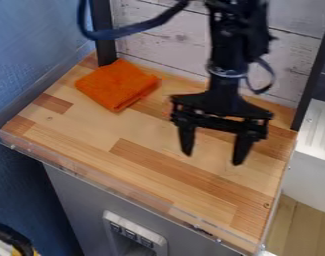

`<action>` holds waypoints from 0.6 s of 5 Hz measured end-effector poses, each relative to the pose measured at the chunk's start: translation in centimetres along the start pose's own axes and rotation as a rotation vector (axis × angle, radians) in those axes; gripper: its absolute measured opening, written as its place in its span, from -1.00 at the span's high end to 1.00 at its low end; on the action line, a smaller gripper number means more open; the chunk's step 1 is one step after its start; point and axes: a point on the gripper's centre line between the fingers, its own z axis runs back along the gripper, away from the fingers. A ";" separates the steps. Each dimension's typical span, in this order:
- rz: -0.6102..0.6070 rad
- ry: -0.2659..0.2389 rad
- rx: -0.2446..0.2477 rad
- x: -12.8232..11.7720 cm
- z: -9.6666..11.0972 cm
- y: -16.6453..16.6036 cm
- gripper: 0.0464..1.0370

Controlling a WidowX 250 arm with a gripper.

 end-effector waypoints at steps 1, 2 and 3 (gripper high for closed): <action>0.109 -0.041 -0.013 0.4 0.8 -1.7 -0.92; 0.209 -0.050 -0.012 0.7 0.7 -2.5 -0.92; 0.293 -0.056 -0.021 0.7 0.9 -2.8 -0.92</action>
